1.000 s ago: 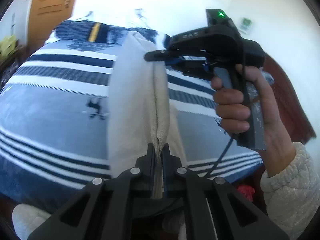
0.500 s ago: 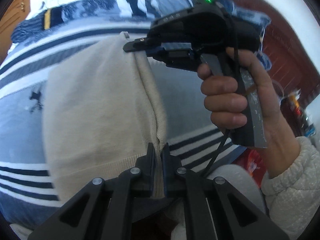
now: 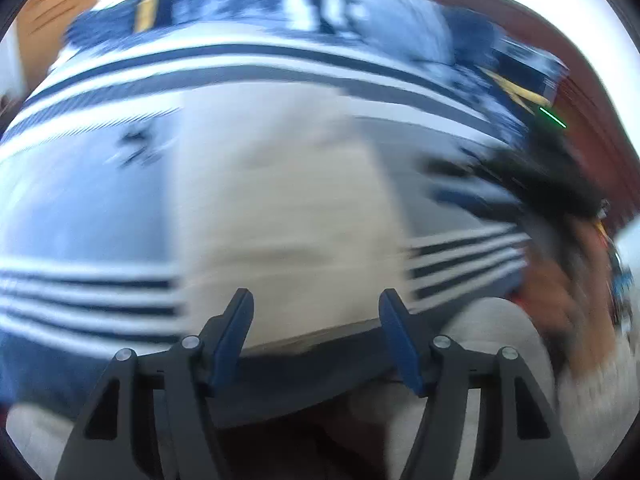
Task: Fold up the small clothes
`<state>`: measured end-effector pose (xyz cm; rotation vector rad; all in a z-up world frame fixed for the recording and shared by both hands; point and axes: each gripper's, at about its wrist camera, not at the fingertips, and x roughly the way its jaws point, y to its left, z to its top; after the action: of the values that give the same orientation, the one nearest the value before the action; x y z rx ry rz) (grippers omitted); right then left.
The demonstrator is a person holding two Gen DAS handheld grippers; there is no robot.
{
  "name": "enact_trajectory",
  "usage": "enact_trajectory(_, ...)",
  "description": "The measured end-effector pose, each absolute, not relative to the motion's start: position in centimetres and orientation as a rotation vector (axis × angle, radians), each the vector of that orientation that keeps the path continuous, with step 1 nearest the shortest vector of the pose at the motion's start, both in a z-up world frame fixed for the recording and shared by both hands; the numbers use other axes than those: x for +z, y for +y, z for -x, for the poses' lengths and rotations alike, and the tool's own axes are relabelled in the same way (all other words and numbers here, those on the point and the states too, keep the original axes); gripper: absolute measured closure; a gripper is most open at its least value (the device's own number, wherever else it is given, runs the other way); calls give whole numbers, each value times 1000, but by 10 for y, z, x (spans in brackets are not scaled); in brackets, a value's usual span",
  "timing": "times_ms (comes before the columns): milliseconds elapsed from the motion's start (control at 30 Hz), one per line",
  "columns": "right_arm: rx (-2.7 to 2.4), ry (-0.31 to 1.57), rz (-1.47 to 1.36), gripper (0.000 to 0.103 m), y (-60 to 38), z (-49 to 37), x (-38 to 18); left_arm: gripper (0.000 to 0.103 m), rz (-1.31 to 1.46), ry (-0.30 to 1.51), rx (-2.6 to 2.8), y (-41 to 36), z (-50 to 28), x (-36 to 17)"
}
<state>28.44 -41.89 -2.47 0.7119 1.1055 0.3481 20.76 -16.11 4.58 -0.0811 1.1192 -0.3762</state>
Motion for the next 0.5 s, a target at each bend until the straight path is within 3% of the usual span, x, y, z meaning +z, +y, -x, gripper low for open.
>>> enact_trajectory(200, 331, 1182, -663, 42, -366, -242, -65, 39, 378, 1205, -179, -84, -226, 2)
enact_trajectory(233, 309, 1227, -613, 46, -360, -245, -78, 39, 385, 1214, -169, -79, -228, -2)
enact_trajectory(267, 303, 1250, -583, 73, -357, -247, -84, 39, 387, 1222, -157, -76, -230, -6)
enact_trajectory(300, 334, 1251, -582, 88, -356, -247, -85, 39, 394, 1231, -148, -74, -231, -8)
enact_trajectory(433, 311, 1171, -601, 95, -376, -233, -64, 39, 403, 1223, -194, -78, -222, 1)
enact_trajectory(500, 275, 1231, -545, 94, -372, -233, -80, 39, 383, 1238, -197, -84, -223, -5)
